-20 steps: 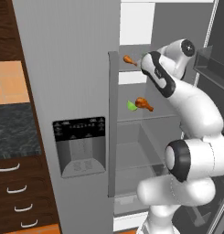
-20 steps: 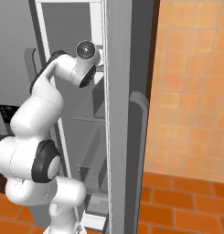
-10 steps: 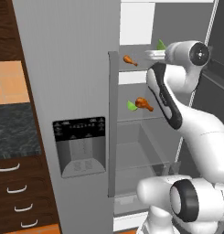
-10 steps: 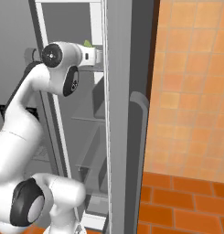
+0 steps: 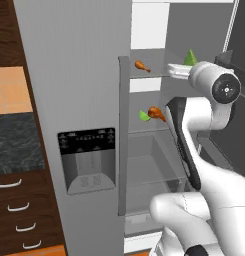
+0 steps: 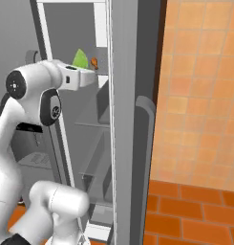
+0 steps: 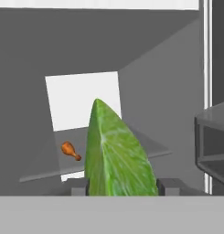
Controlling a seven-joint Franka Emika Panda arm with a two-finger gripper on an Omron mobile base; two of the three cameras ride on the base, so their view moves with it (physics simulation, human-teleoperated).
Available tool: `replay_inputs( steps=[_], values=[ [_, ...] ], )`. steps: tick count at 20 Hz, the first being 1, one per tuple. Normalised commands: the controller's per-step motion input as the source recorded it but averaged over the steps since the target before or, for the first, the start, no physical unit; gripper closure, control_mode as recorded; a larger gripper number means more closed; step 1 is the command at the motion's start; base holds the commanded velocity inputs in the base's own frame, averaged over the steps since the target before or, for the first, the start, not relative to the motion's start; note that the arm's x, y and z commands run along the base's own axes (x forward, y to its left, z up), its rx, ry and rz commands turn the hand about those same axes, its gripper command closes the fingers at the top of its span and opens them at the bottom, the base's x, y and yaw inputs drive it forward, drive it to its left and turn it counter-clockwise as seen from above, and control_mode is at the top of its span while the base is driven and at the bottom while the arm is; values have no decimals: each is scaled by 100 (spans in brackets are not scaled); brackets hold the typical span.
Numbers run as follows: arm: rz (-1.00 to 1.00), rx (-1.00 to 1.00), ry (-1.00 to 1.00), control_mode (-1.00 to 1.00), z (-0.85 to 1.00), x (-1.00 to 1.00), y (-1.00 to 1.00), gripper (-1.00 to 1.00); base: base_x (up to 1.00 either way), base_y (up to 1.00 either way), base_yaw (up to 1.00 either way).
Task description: Place one lemon wedge and one chicken drumstick in each tupperware on the nearby counter, to pack two identical lunches.
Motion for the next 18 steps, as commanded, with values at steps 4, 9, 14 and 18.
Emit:
replay_inputs(
  steps=[4, 9, 14, 18],
  values=[
    [-6, 9, 0, -100, 0, -100, 0, 100, 0, 0, 0],
    [-3, 9, -4, -100, -2, -100, 3, 100, 0, 0, 0],
    [0, 0, 0, 100, 0, 0, 0, 100, -100, 62, 0],
    [0, 0, 0, 100, 0, 0, 0, 100, -100, 100, 2]
  ],
)
